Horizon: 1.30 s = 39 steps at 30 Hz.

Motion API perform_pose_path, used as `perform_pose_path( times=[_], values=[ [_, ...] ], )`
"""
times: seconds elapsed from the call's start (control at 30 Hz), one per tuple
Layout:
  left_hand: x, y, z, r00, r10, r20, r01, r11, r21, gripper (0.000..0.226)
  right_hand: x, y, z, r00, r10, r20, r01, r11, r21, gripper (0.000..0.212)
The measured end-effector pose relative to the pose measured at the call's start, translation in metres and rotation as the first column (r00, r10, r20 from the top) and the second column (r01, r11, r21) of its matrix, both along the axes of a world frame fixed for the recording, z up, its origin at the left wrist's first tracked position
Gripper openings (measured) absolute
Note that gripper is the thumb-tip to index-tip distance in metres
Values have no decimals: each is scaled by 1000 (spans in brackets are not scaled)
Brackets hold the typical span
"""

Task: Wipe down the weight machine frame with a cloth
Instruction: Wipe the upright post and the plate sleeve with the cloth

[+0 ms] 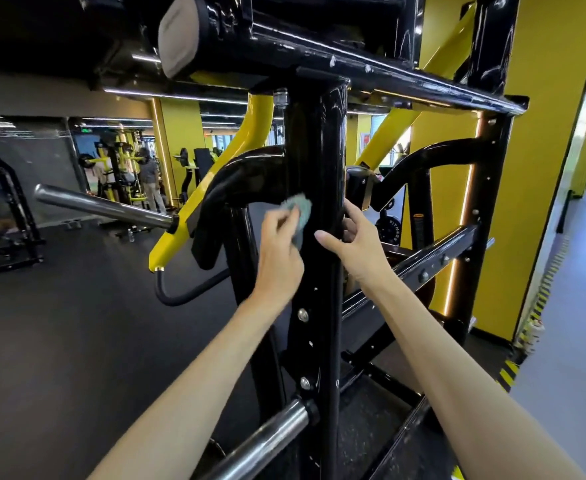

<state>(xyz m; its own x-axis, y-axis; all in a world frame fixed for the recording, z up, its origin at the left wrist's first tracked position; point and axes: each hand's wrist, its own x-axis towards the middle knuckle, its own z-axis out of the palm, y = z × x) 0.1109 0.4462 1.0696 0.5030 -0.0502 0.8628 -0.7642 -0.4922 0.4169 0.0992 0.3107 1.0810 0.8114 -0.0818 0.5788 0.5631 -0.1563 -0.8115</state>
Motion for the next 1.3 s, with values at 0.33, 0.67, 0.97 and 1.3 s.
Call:
perform_pose_path(
  times=[0.33,0.67,0.97,1.3],
  values=[
    [-2,-13,22,995,-30,-93,22,996,-85,57,6,-4,-3,1000,11,7,-11,1000,-1,67],
    [13,-5,29,979,-39,199,18,994,109,51,9,-5,-6,999,22,30,-22,1000,-5,68],
    [32,-7,72,977,-10,214,6,1000,17,49,7,-9,-4,998,45,-53,-47,998,-38,68],
    [3,3,-81,999,-33,35,26,984,174,42,-11,-10,-91,916,-79,-394,150,977,151,40]
  ],
)
